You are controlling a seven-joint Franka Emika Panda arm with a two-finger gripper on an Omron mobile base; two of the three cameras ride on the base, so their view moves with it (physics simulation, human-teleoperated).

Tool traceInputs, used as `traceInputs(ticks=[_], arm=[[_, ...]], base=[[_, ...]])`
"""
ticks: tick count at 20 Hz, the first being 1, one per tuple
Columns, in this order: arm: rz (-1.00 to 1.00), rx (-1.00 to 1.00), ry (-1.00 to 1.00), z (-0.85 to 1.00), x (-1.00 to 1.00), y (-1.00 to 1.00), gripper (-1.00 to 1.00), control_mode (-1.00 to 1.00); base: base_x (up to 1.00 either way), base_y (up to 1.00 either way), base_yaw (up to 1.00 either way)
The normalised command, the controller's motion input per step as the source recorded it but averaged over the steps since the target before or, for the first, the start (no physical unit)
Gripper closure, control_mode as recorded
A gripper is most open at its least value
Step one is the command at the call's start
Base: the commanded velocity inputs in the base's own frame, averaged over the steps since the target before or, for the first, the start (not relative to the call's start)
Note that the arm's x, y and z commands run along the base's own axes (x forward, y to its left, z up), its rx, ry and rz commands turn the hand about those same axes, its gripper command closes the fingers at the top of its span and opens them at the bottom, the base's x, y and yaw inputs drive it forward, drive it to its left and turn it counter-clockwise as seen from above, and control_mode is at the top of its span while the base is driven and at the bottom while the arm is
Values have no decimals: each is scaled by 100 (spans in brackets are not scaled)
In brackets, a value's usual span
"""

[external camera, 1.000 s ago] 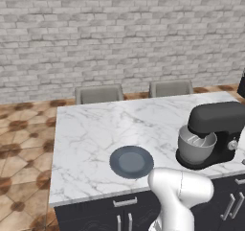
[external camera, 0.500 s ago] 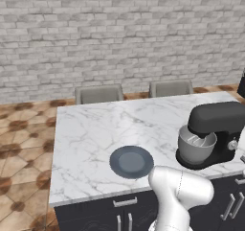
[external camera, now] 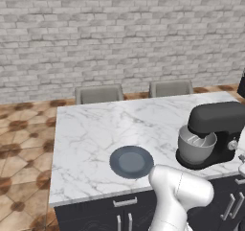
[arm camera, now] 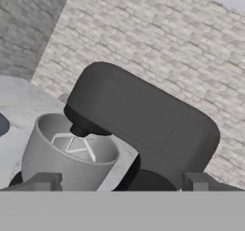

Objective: Add butter and sugar cubes to the stand mixer bowl and then turn on the stand mixer to begin making frosting.

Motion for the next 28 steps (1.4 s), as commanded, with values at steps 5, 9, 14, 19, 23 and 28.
traceInputs(ticks=[5, 9, 14, 19, 23, 28], arm=[[-5, -4, 6, -12, 2, -5, -100, -100], [-1, -6, 0, 0, 2, 0, -100, -100], [0, -8, 0, 0, 9, 0, -100, -100], [0, -7, 0, -1, 18, -1, -100, -100], [0, -4, 1, -9, 24, -5, -100, -100], [0, -2, 4, -20, 19, -7, -100, -100]], base=[[0, 0, 0], [0, 0, 0], [0, 0, 0], [0, 0, 0], [0, 0, 0], [0, 0, 0]])
